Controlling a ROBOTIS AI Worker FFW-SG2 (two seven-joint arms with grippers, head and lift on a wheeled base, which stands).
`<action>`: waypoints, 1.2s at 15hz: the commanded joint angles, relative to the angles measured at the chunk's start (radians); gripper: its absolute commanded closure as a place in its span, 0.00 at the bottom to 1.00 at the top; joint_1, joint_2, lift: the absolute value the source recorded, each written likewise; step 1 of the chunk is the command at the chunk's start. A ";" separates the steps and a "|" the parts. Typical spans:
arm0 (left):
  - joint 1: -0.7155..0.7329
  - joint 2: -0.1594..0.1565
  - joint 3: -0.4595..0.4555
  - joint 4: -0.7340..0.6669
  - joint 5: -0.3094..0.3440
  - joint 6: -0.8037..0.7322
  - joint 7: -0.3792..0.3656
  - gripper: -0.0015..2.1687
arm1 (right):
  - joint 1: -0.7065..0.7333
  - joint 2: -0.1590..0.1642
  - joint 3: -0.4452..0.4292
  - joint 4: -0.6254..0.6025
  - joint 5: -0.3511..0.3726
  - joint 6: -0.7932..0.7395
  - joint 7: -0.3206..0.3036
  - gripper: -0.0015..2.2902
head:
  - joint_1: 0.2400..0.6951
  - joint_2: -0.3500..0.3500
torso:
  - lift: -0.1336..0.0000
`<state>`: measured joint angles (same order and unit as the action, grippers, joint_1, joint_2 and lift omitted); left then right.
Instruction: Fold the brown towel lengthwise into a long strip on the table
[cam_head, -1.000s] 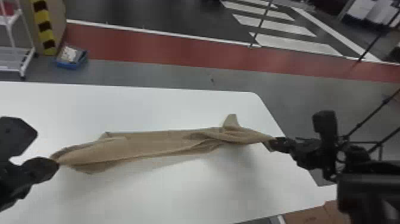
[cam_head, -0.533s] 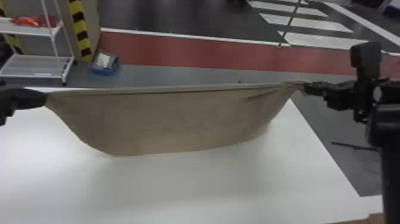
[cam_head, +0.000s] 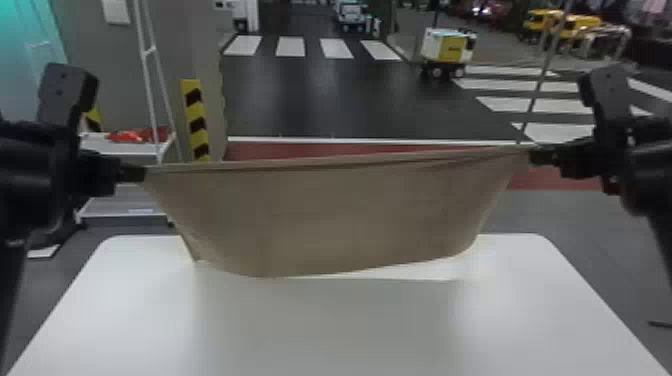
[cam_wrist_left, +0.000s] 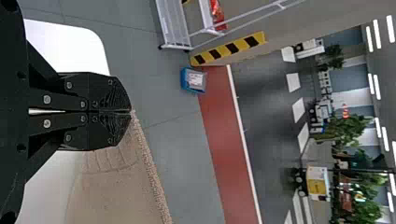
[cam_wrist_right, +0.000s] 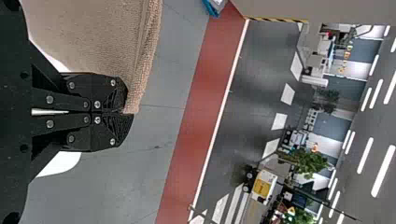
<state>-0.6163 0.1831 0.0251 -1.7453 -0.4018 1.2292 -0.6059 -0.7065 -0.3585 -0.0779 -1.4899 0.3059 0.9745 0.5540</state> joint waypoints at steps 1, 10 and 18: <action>0.078 -0.001 0.029 -0.180 0.035 0.028 -0.011 0.90 | 0.055 -0.045 -0.051 -0.104 -0.057 0.059 0.021 0.93 | 0.42 0.38 | 0.31; 1.060 -0.099 0.161 -0.744 0.149 -0.405 -0.080 0.90 | 0.898 -0.039 -0.445 -0.480 -0.188 -0.282 0.244 0.93 | 0.98 0.18 | 0.31; 1.236 -0.039 0.217 -0.586 0.199 -0.736 -0.120 0.90 | 1.056 -0.036 -0.465 -0.448 -0.149 -0.405 0.377 0.93 | 1.00 0.04 | 0.31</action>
<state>0.6434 0.1380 0.2362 -2.3507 -0.1910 0.4705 -0.7232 0.3476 -0.3879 -0.5428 -1.9419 0.1327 0.5649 0.9307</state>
